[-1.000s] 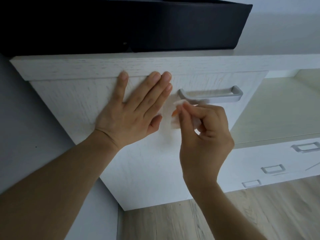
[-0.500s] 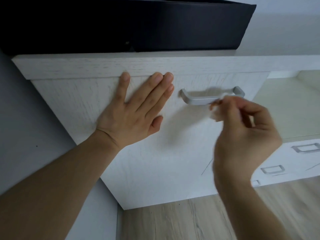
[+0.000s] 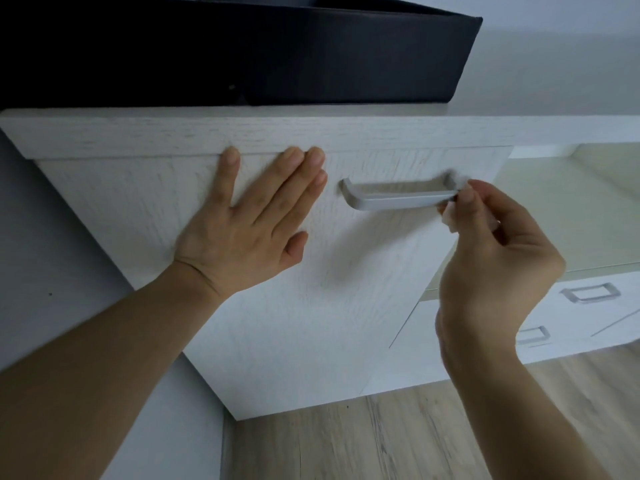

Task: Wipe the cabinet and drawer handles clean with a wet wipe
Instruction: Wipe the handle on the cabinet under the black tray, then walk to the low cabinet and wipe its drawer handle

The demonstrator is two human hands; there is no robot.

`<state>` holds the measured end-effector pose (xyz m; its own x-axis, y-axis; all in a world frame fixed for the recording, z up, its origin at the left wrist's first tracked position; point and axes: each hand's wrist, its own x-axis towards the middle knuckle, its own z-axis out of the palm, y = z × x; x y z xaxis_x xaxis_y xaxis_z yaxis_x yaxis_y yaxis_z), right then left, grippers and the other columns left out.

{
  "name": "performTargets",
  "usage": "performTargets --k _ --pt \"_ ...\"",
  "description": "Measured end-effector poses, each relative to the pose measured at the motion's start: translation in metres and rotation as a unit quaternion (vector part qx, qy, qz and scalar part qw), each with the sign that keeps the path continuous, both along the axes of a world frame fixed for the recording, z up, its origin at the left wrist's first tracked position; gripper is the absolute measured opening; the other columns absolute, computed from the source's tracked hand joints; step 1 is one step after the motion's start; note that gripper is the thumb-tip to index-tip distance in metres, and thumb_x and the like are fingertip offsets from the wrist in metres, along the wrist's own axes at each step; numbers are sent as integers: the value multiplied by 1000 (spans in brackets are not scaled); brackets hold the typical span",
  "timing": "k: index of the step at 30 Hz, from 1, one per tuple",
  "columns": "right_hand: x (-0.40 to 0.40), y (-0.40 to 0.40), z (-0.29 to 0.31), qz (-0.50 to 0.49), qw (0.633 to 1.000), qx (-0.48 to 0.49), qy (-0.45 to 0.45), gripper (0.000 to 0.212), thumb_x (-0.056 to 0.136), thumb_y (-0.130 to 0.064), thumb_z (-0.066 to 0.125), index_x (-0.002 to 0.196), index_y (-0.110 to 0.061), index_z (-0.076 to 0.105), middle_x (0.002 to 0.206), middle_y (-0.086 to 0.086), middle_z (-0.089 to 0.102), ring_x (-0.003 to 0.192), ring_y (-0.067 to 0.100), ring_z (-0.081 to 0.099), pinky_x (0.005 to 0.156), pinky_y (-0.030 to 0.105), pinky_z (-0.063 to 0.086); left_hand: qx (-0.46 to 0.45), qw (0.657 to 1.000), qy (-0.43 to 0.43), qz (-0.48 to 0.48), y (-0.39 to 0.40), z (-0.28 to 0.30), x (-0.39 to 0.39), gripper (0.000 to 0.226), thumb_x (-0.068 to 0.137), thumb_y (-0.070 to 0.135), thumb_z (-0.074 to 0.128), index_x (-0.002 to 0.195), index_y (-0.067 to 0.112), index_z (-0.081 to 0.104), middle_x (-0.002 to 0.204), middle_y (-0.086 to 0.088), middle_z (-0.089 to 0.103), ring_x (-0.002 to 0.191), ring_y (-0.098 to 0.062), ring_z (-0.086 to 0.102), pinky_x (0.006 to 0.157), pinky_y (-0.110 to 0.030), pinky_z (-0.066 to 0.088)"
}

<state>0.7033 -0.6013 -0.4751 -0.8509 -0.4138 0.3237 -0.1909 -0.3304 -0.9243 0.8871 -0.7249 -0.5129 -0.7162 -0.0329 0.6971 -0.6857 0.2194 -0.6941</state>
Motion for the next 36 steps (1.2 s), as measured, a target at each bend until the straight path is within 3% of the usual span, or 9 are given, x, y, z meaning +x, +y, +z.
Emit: performTargets --k 4,7,13,18,22,27,32,34,36 --pt "30 3 -3 16 993 28 117 8 87 -14 67 91 -21 71 89 0 68 74 5 63 69 13 49 -3 1000 6 -3 0 1 0 72 95 39 34 150 -2 14 158 -18 -5 146 -28 -2 117 -53 0" --pt "34 6 0 28 990 42 132 8 87 -15 68 92 -19 72 88 -4 66 72 -2 58 67 8 45 1 1000 2 8 1 3 2 72 95 40 33 150 -2 13 157 -18 -5 146 -28 -2 117 -52 0" --pt "21 15 16 120 979 107 126 10 85 -13 68 90 -22 71 94 -8 68 86 -18 57 78 7 47 70 997 3 43 18 6 2 68 98 39 29 151 1 9 158 -15 -9 146 -26 -6 118 -49 1" --pt "26 21 38 173 960 181 128 11 87 -16 67 96 -19 72 96 -6 69 88 5 63 88 23 53 222 973 -13 53 63 29 7 66 97 38 35 151 3 20 158 -13 11 145 -27 13 117 -47 15" --pt "19 29 89 182 935 222 210 11 89 -13 63 95 -18 71 96 -5 66 80 -1 56 74 -1 41 353 934 7 59 103 79 14 62 85 34 61 138 5 48 148 -15 37 137 -29 35 108 -50 35" --pt "4 31 171 231 873 270 336 10 89 -11 62 92 -17 68 86 -8 60 75 2 54 68 -4 36 457 880 64 115 132 157 19 60 77 35 75 130 10 59 137 -13 53 126 -28 52 100 -47 45" --pt "0 35 243 282 764 350 462 17 90 -10 54 89 -16 70 89 0 59 77 15 56 66 17 41 505 839 45 199 146 244 19 56 102 39 27 151 15 18 155 -10 25 142 -26 23 118 -43 14" --pt "4 38 272 284 732 357 505 19 90 -9 52 89 -16 70 91 3 59 81 21 58 70 28 46 495 840 44 217 151 275 18 56 101 40 28 149 14 19 151 -10 32 138 -27 28 117 -43 16" --pt "9 41 299 283 728 347 519 20 88 -7 52 90 -14 71 93 5 60 82 23 59 71 31 48 490 839 47 232 157 305 17 56 100 43 31 147 13 24 146 -10 38 135 -26 33 116 -44 17"
